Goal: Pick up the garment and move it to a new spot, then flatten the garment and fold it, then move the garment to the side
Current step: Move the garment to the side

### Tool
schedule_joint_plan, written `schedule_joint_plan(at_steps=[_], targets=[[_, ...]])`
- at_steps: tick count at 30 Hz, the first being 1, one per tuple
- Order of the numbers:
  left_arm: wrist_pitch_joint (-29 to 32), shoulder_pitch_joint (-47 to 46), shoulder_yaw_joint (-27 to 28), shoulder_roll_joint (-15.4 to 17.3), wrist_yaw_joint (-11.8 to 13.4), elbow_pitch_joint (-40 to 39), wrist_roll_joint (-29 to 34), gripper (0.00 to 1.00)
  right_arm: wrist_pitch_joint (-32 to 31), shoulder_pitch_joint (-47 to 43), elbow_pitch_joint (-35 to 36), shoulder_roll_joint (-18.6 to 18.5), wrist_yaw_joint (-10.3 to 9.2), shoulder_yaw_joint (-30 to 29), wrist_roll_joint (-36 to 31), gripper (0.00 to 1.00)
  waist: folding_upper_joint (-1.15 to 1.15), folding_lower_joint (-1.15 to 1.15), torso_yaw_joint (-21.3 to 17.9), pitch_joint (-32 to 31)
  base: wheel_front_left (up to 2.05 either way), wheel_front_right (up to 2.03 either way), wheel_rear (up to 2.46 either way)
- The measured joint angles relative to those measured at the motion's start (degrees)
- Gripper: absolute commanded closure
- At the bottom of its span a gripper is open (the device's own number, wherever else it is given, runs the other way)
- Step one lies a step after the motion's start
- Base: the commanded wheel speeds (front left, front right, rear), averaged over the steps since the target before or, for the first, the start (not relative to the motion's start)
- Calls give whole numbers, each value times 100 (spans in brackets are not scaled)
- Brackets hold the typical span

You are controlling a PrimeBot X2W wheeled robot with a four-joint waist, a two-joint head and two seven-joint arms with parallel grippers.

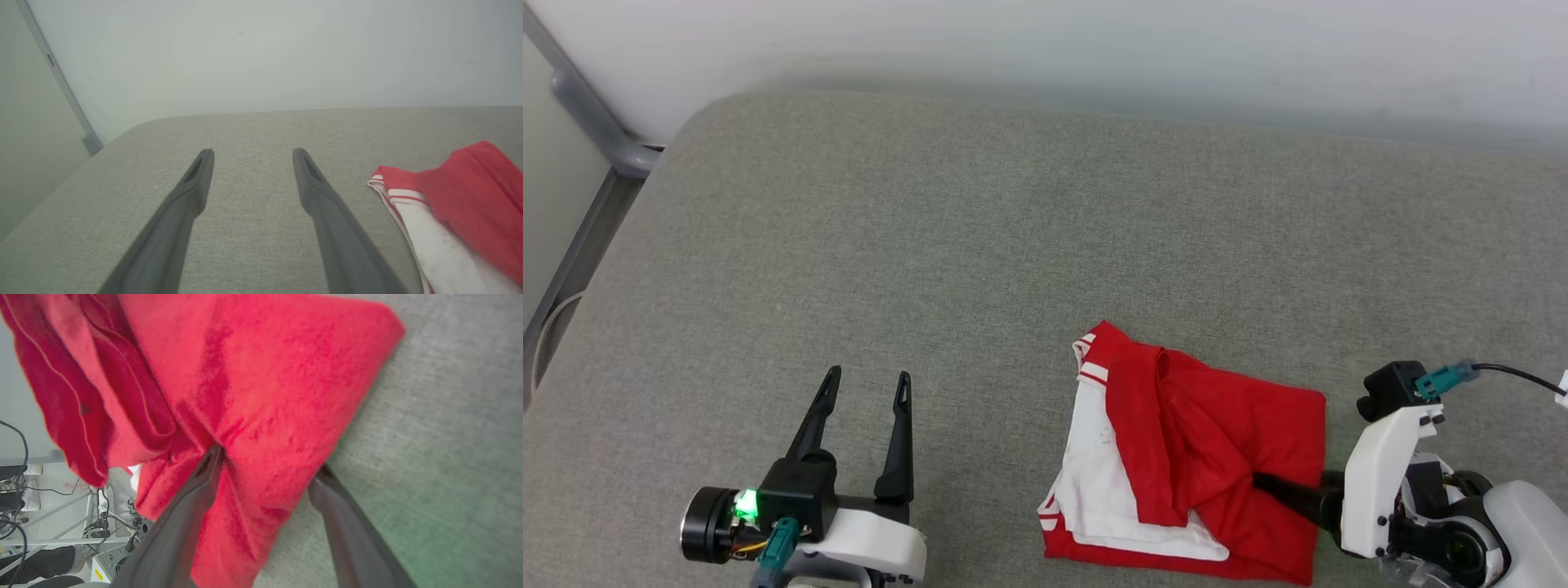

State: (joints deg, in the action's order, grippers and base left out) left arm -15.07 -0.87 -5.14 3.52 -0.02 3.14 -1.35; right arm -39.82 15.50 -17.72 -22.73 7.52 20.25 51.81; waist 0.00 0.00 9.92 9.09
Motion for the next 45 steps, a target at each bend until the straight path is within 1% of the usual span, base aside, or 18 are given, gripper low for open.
schedule_joint_plan(at_steps=[3, 7, 8, 9, 10, 14, 15, 16, 19, 23, 27, 29, 33, 34, 35, 41, 44, 45], targets=[[0, -83, -21, -4, -19, 10, -1, 0, 202, 81, -250, 57, 2, 154, -12, 0, 0, 0, 71, 80, 0, 0, 0], [0, -113, -27, -13, -24, 35, -36, 0, 486, 128, -361, 30, 3, 454, -43, 0, 0, 0, 154, 135, 0, 0, 0], [0, -126, -24, -18, -23, 35, -37, 0, 559, 138, -371, 5, 3, 520, -40, 20, 0, 0, 168, 140, 0, 0, 0], [0, -130, -25, -20, -23, 36, -41, 0, 651, 155, -374, -21, 3, 584, -25, 63, 0, 0, 175, 138, 0, 0, 0], [0, -130, -24, -23, -13, 41, -42, 0, 778, 177, -370, -45, 3, 641, -25, 100, 0, 0, 175, 129, 0, 0, 0], [0, -117, -14, -26, 5, 64, -42, 0, 1176, 251, -307, -143, 3, 888, 3, 100, 0, 0, 150, 78, 0, 0, 0], [0, -117, -14, -26, 5, 64, -42, 0, 1176, 251, -307, -143, 3, 888, 3, 100, 0, 0, 150, 78, 0, 0, 0], [0, -105, -19, -31, 7, 75, -43, 0, 1332, 307, -249, -204, 2, 992, 56, 100, 0, 0, 130, 36, 0, 0, 0], [0, -89, -26, -32, 5, 77, -44, 0, 1505, 372, -146, -302, 1, 1095, 51, 100, 0, 0, 108, -5, 0, 0, 0], [0, -55, -29, -36, 8, 76, -43, 0, 1866, 617, 146, -676, -1, 1433, -339, 100, 0, 0, 45, -98, 0, 0, 0], [0, 37, -12, -42, 24, 59, -42, 0, 2046, 747, 382, -970, -1, 1701, -566, 100, 0, 0, -87, -181, 0, 0, 0], [0, 78, 11, -43, 36, 49, -43, 0, 2116, 865, 509, -1167, 0, 1831, -793, 100, 0, 0, -184, -213, 0, 0, 0], [0, 144, 66, -45, 55, 3, -52, 0, 2160, 1017, 709, -1456, -1, 1953, -992, 100, 0, 0, -443, -255, 0, 0, 0], [0, 166, 93, -45, 73, -14, -54, 0, 2158, 1110, 804, -1571, -1, 1965, -1039, 100, 0, 0, -598, -265, 0, 0, 0], [0, 166, 93, -45, 73, -14, -54, 0, 2158, 1110, 804, -1571, -1, 1965, -1039, 100, 0, 0, -598, -265, 0, 0, 0], [0, 167, 147, -49, 77, -113, -60, 0, 2056, 1319, 976, -1855, 0, 1889, -1040, 100, 0, 0, -1117, -235, 0, 0, 0], [0, 63, 181, -52, 80, -219, -56, 0, 2003, 1512, 994, -2025, 0, 1771, -1039, 100, 0, 0, -1408, -96, 0, 0, 0], [0, 63, 181, -52, 80, -219, -56, 0, 2003, 1512, 994, -2025, 0, 1771, -1039, 100, 0, 0, -1408, -96, 0, 0, 0]])
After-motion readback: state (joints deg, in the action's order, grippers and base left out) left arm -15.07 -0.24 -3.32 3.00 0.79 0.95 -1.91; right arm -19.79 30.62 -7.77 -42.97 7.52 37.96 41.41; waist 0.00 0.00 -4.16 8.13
